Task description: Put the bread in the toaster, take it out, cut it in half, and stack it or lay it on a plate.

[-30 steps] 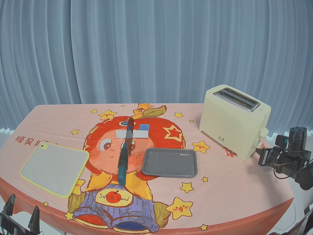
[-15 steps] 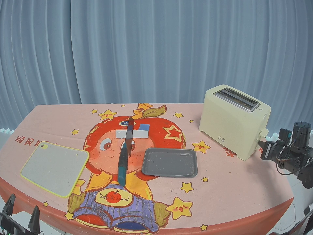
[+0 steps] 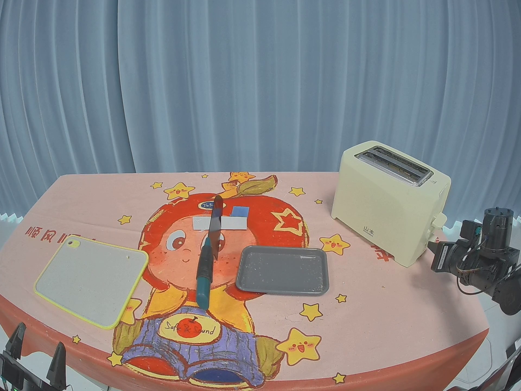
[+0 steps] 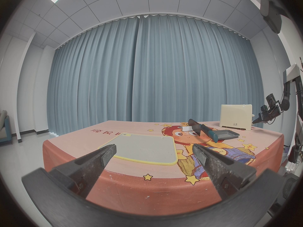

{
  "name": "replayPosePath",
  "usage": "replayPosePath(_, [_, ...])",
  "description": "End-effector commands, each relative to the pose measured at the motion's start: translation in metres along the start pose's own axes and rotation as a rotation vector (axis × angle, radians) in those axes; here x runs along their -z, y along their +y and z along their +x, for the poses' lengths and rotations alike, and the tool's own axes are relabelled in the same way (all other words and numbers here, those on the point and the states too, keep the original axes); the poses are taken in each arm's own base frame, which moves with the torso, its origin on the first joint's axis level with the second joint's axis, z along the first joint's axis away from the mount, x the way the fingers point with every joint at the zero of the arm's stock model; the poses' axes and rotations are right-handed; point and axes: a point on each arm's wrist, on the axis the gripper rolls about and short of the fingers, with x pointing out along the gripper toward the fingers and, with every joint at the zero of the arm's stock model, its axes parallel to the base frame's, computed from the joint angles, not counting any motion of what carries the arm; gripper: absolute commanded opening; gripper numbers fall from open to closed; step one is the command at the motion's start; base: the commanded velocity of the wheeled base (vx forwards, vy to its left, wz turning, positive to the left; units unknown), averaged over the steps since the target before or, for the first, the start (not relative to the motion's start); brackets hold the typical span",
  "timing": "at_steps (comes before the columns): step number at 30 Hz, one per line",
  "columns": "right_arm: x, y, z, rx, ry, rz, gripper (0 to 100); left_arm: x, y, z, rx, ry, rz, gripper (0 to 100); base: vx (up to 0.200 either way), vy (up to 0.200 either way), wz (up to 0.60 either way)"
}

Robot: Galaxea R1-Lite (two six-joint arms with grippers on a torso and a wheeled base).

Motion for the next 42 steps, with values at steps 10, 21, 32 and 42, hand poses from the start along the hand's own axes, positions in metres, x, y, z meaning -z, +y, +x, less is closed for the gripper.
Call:
replayPosePath(10, [0.0043, -0.0007, 0.0048, 0.005, 0.025, 0.000, 0, 0.0048, 0.0000, 0.0014, -0.001, 0.019, -0.001, 100, 0.000, 0.000, 0.00])
replayPosePath(21, [0.0058, -0.0014, 0.0061, 0.009, 0.034, 0.001, 0, 0.0048, 0.0000, 0.0014, -0.001, 0.019, -0.001, 100, 0.000, 0.000, 0.00])
replayPosePath(32, [0.0084, -0.0012, 0.0063, 0.007, 0.045, -0.003, 0, 0.0048, 0.0000, 0.0014, -0.001, 0.019, -0.001, 100, 0.000, 0.000, 0.00])
replayPosePath(42, [0.0078, 0.0036, 0.0003, -0.016, 0.033, -0.012, 0, 0.0048, 0.0000, 0.0014, -0.001, 0.019, -0.001, 100, 0.000, 0.000, 0.00])
